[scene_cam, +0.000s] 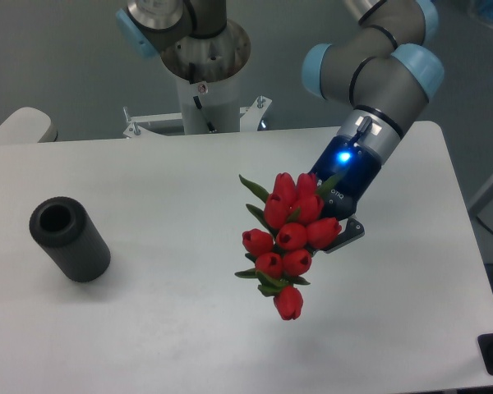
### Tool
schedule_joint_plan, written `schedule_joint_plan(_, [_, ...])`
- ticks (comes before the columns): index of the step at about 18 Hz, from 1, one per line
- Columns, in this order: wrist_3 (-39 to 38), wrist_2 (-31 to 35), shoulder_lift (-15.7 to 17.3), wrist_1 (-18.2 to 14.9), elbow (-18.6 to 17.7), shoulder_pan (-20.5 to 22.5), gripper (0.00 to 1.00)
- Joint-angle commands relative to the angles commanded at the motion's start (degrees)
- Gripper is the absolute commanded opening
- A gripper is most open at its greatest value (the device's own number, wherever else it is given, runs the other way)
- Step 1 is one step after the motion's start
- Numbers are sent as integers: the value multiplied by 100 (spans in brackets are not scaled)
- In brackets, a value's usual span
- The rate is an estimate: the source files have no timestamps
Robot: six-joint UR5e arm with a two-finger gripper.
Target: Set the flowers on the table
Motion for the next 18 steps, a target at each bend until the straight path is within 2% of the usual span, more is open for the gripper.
schedule_joint_plan(10, [97,61,61,0,-184,61,34])
schedule_joint_plan(18, [281,1361,439,0,-430,53,34])
